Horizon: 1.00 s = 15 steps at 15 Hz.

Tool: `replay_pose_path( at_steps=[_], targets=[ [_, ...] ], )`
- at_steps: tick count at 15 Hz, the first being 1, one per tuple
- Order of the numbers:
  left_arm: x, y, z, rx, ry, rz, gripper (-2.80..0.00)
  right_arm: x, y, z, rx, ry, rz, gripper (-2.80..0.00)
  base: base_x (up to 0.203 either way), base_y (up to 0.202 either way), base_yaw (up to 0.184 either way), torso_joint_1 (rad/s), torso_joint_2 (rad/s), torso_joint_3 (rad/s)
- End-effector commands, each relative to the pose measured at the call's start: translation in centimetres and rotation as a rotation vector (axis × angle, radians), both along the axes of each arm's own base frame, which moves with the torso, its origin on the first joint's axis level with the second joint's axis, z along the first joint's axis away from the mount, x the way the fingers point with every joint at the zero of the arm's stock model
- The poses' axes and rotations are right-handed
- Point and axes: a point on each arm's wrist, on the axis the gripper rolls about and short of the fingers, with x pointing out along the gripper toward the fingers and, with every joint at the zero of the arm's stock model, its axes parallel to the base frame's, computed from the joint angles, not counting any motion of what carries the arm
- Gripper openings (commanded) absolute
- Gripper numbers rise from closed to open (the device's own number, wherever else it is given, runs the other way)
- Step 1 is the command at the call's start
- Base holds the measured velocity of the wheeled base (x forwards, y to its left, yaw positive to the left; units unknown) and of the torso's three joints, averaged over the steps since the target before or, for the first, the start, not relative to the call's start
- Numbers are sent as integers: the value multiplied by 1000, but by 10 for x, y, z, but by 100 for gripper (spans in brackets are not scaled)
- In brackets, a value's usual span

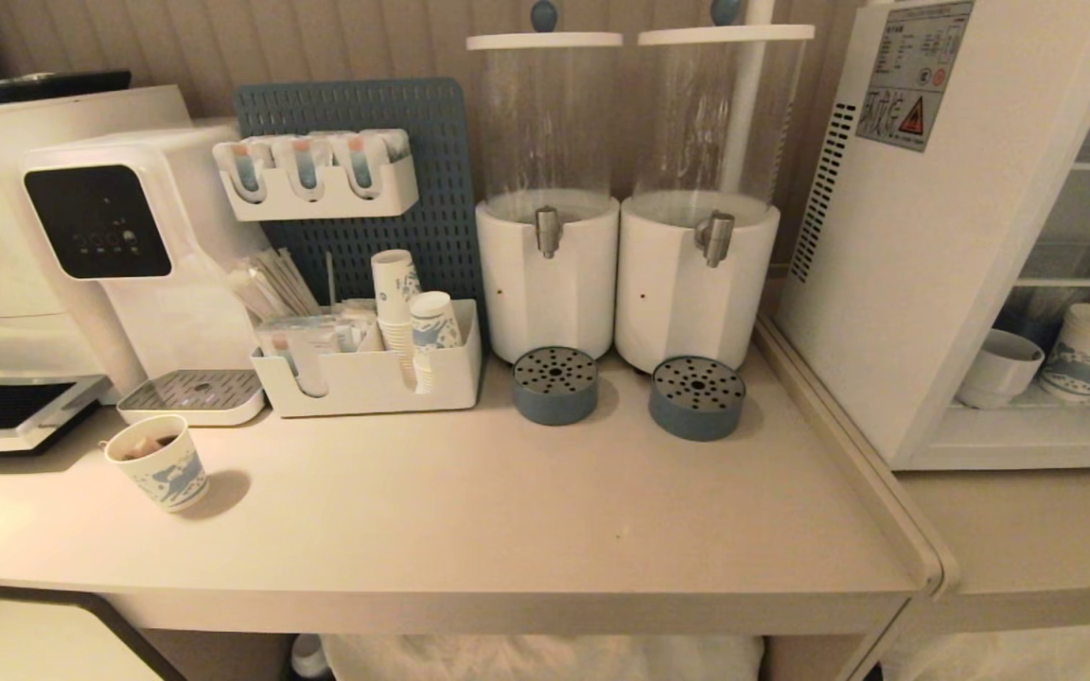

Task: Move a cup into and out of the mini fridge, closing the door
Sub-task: Close the freezer door

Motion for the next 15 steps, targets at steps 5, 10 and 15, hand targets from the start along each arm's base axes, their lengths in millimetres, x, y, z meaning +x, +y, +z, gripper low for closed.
replay_pose_path(
  at_steps=[5, 10, 15],
  targets=[
    [0, 0, 0, 0, 2, 0, -280, -35, 45, 33, -52, -84, 127, -280, 0, 0, 0, 0, 0, 0],
    [0, 0, 0, 0, 2, 0, -280, -79, 91, 48, -33, -76, 355, -280, 0, 0, 0, 0, 0, 0],
    [0, 0, 0, -1, 2, 0, -280, -136, 108, 50, -52, -28, 604, -280, 0, 0, 0, 0, 0, 0]
  ],
)
